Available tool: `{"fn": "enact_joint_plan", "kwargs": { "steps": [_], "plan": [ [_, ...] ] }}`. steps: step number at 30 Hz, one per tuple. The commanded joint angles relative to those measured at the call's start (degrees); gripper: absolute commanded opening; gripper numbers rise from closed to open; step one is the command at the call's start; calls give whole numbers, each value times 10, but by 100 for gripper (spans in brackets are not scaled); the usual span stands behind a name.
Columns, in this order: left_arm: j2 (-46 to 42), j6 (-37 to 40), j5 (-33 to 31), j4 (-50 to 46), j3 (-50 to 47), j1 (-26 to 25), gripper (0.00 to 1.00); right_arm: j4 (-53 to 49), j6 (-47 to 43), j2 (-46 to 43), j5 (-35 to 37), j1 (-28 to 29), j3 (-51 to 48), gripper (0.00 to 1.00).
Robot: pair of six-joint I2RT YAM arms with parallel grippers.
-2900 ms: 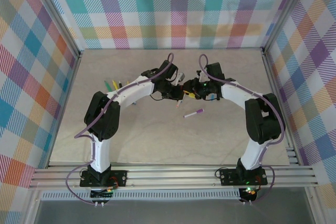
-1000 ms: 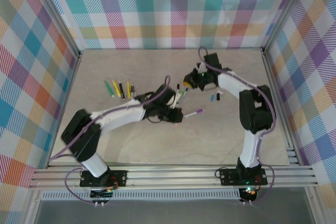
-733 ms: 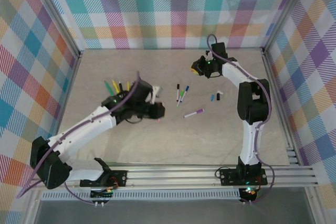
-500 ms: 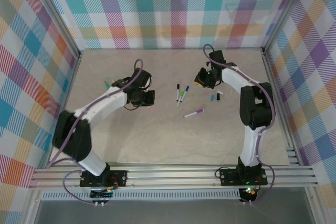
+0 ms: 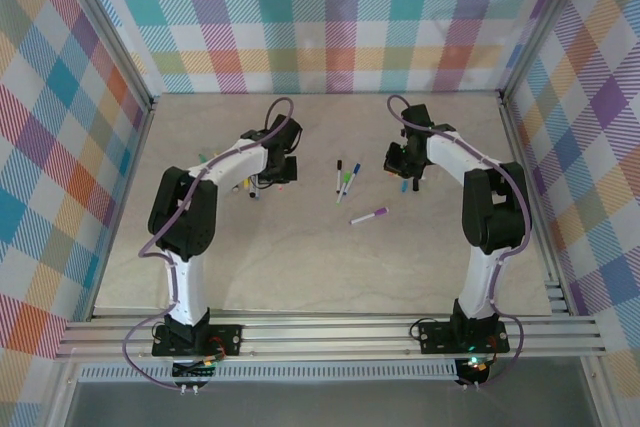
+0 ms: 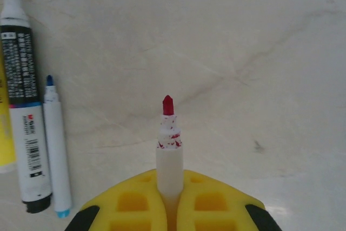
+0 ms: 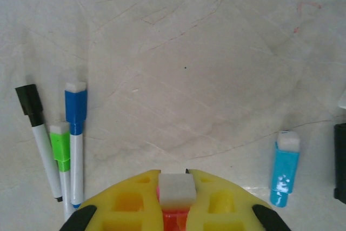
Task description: Open the pen caps
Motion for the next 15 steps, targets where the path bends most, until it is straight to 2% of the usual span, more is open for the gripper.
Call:
{"fn": "enact_joint_plan", "kwargs": {
  "steps": [1,5,9,15],
  "plan": [
    [20,22,-33,-34,20,19,0,-23,-23,15,26,0,7,0],
    [45,34,-37,-49,36,29,0,-31,-29,29,40,0,13,0],
    [60,36,-47,-52,47,31,16,-35,-28,38,56,0,14,1],
    [64,35,-54,-60,66,31,24,-58,-25,48,100,0,22,6]
  ]
}}
